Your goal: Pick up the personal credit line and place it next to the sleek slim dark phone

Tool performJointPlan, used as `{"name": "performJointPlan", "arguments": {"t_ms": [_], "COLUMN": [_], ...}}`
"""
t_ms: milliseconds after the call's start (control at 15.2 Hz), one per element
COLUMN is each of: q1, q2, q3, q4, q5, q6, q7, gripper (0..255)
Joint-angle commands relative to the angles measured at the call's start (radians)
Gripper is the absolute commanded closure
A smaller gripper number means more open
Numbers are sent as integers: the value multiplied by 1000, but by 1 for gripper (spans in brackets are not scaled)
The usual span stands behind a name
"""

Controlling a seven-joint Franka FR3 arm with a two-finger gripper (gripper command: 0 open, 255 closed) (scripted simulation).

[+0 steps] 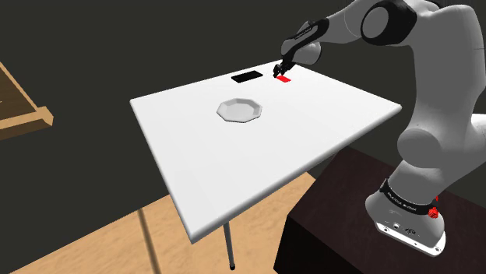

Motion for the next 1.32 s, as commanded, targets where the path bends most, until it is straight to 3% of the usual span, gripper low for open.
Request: {"name": "performJointPlan", "arguments": {"t_ms": [0,132,198,528,792,1254], "q1": [0,0,0,0,-24,-23], "q2": [0,0,0,0,-138,-138], "q3": [0,0,0,0,10,10], "q4": [0,0,0,0,-113,-113], "q5": [0,0,0,0,15,15], "q6": [1,1,1,1,-27,-27], "q7": [0,0,0,0,-12,-12], "gripper": [255,255,0,0,0,0]}}
